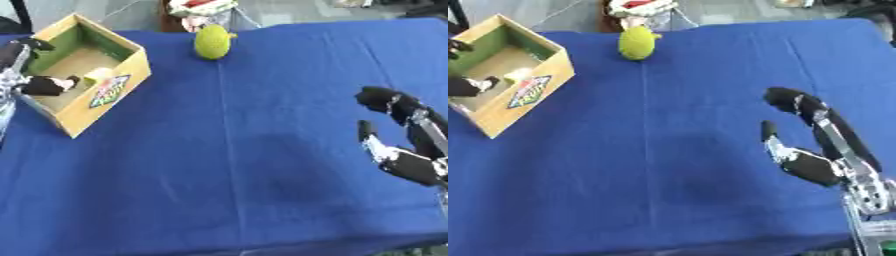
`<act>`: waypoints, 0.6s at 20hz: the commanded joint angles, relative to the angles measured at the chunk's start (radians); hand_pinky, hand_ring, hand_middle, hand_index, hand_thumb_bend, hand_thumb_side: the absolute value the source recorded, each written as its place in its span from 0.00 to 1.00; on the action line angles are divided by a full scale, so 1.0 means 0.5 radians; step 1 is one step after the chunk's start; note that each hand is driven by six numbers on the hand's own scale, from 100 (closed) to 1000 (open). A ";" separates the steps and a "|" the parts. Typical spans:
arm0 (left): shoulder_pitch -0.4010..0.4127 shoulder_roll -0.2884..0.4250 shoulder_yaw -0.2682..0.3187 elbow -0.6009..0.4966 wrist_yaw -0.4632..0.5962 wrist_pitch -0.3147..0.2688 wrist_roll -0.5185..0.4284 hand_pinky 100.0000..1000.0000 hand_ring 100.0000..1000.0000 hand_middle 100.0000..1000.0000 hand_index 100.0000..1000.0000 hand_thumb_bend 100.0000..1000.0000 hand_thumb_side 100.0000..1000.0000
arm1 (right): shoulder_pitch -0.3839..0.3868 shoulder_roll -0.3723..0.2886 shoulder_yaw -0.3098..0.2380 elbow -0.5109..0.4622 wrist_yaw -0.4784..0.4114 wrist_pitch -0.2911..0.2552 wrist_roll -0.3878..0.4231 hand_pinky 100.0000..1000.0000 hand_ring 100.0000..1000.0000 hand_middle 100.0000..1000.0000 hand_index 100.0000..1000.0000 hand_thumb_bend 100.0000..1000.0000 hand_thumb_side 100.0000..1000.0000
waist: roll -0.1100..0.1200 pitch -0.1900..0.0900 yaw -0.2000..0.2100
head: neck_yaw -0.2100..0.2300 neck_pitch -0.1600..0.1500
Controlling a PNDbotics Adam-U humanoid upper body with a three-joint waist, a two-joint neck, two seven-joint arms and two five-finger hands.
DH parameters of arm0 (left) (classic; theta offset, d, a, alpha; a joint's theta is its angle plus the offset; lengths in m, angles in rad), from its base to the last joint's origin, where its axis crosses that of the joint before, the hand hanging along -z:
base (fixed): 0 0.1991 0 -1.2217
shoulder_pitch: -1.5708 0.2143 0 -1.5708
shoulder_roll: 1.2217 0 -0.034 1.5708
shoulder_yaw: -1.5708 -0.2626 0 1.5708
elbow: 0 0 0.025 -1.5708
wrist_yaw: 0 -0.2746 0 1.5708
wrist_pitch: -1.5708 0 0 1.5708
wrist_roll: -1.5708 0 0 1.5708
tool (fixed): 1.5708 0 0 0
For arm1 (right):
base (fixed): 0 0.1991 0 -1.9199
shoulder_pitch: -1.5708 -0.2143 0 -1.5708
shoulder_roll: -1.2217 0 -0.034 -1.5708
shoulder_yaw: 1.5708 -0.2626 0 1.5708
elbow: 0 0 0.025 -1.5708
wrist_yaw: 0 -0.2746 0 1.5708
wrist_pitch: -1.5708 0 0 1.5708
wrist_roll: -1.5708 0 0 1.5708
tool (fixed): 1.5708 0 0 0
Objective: Pick up objects on the table and place them in the box.
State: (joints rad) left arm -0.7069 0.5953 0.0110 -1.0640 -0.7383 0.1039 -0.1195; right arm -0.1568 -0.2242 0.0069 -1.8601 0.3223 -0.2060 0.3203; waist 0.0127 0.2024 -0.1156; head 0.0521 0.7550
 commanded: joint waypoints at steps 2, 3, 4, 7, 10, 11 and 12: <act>-0.113 0.071 -0.007 -0.158 0.022 -0.023 -0.010 0.65 0.78 0.78 0.80 0.41 0.21 | -0.010 -0.027 -0.003 -0.013 -0.013 -0.002 0.002 0.86 0.83 0.77 0.88 0.00 0.32 | 0.004 -0.033 -0.005 | 0.007 0.003; -0.142 0.076 -0.017 -0.188 0.016 -0.029 -0.020 0.65 0.78 0.78 0.81 0.41 0.21 | -0.010 -0.028 -0.002 -0.012 -0.014 -0.002 0.002 0.86 0.83 0.77 0.88 0.00 0.32 | 0.005 -0.033 -0.007 | 0.009 0.004; -0.180 0.080 -0.034 -0.215 0.002 -0.039 -0.033 0.66 0.78 0.78 0.81 0.41 0.21 | -0.010 -0.028 0.000 -0.012 -0.014 -0.003 0.004 0.86 0.83 0.77 0.88 0.00 0.32 | 0.006 -0.034 -0.010 | 0.011 0.006; -0.288 0.076 -0.086 -0.248 -0.050 -0.074 -0.071 0.66 0.77 0.78 0.81 0.42 0.21 | -0.013 -0.029 0.009 -0.010 -0.017 -0.006 0.012 0.86 0.83 0.77 0.88 0.00 0.32 | 0.010 -0.037 -0.024 | 0.018 0.007; -0.406 0.041 -0.150 -0.219 -0.112 -0.167 -0.112 0.69 0.78 0.79 0.81 0.41 0.21 | -0.015 -0.033 0.018 -0.008 -0.021 -0.009 0.019 0.86 0.83 0.77 0.88 0.00 0.32 | 0.009 -0.037 -0.055 | 0.025 0.003; -0.447 0.023 -0.169 -0.188 -0.139 -0.213 -0.126 0.70 0.78 0.79 0.82 0.42 0.21 | -0.017 -0.034 0.021 -0.007 -0.023 -0.011 0.021 0.86 0.83 0.77 0.88 0.00 0.32 | 0.008 -0.036 -0.067 | 0.028 0.001; -0.487 0.002 -0.184 -0.145 -0.171 -0.256 -0.138 0.70 0.78 0.79 0.82 0.42 0.21 | -0.020 -0.035 0.025 -0.006 -0.025 -0.013 0.022 0.86 0.83 0.77 0.88 0.00 0.32 | 0.007 -0.035 -0.079 | 0.031 0.000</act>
State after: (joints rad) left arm -0.9250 0.5847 -0.0739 -1.1384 -0.8062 -0.0003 -0.1822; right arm -0.1576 -0.2242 0.0190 -1.8544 0.3189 -0.2106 0.3292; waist 0.0167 0.2023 -0.1577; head 0.0626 0.7558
